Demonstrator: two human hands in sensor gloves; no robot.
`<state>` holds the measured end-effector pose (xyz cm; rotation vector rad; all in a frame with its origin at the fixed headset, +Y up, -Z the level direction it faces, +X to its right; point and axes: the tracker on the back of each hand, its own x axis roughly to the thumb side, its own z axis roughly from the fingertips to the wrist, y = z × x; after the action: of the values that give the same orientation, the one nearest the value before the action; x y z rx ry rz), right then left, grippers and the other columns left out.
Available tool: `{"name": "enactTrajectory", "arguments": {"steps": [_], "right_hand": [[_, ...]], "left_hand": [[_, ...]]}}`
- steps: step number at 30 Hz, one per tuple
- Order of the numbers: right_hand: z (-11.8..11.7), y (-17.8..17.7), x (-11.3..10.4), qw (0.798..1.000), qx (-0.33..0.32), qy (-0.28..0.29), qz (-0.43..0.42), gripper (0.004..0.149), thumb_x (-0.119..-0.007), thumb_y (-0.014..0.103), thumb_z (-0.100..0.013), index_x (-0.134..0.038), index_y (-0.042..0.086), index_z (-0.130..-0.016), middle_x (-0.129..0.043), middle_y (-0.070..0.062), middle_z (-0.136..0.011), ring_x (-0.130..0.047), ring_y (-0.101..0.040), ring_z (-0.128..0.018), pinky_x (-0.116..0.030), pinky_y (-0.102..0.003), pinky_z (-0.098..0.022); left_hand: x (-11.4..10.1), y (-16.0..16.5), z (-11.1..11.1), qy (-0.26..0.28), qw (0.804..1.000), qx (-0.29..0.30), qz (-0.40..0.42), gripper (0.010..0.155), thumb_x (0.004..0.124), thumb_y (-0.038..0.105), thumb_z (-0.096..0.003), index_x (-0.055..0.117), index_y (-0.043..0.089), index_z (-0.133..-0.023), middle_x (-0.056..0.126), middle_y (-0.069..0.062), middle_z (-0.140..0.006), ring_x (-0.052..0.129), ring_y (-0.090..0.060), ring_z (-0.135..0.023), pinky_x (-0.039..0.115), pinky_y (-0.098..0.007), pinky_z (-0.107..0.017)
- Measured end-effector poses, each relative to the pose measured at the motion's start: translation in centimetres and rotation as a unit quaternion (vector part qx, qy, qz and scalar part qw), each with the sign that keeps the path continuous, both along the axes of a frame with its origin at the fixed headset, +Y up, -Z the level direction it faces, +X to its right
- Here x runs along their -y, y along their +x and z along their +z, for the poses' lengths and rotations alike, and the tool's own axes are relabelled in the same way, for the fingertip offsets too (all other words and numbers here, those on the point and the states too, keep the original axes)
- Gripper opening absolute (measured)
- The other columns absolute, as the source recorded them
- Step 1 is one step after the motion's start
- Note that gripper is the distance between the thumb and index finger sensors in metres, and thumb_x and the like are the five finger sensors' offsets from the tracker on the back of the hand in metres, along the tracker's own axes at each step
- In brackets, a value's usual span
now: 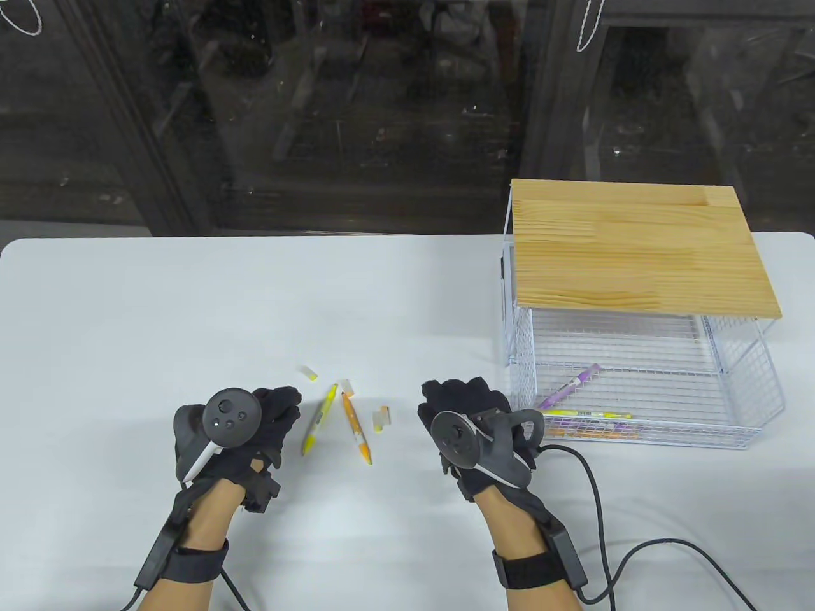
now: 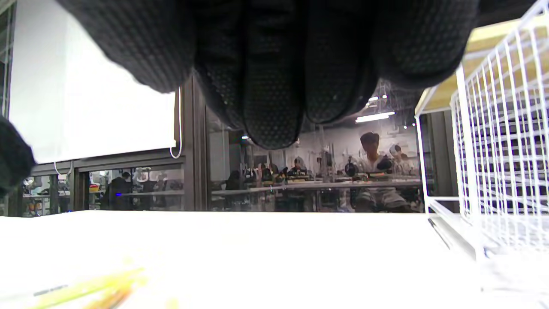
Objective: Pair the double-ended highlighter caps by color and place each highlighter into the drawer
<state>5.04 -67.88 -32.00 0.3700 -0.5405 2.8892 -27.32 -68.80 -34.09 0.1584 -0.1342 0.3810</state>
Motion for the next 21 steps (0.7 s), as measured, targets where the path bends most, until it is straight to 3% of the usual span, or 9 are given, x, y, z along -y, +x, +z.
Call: {"name": "enactTrajectory", "arguments": {"steps": [8, 14, 21], "right_hand": [[-0.2, -0.2, 0.4, 1.000, 0.003, -0.013, -0.003, 0.046, -0.081, 0.047, -0.046, -0.093, 0.024, -0.084, -0.099, -0.004, -0.079, -0.092, -0.037, -0.069, -0.079, -0.053, -0.048], [0.5, -4.6, 0.8, 0.999, -0.017, -0.037, 0.022, 0.046, -0.081, 0.047, -0.046, -0.092, 0.025, -0.085, -0.096, -0.005, -0.083, -0.084, -0.040, -0.078, -0.074, -0.055, -0.054], [-1.2, -10.5, 2.9, 0.989, -0.006, -0.109, 0.098, 0.044, -0.088, 0.046, -0.042, -0.095, 0.027, -0.081, -0.098, -0.001, -0.069, -0.088, -0.032, -0.061, -0.078, -0.046, -0.045]], "left_hand": [[-0.3, 0.3, 0.3, 0.011, 1.000, 0.005, -0.001, 0.047, 0.084, 0.040, -0.0388, 0.095, 0.026, -0.082, 0.104, -0.004, -0.077, 0.099, -0.037, -0.061, 0.084, -0.057, -0.043], [-0.2, 0.1, 0.2, 0.007, 1.000, 0.003, 0.007, 0.047, 0.084, 0.040, -0.0388, 0.095, 0.026, -0.082, 0.104, -0.004, -0.077, 0.099, -0.037, -0.062, 0.083, -0.057, -0.043], [0.0, -0.4, -0.1, -0.002, 1.000, -0.005, 0.014, 0.047, 0.084, 0.040, -0.0388, 0.095, 0.026, -0.082, 0.104, -0.004, -0.077, 0.099, -0.038, -0.062, 0.083, -0.057, -0.043]]}}
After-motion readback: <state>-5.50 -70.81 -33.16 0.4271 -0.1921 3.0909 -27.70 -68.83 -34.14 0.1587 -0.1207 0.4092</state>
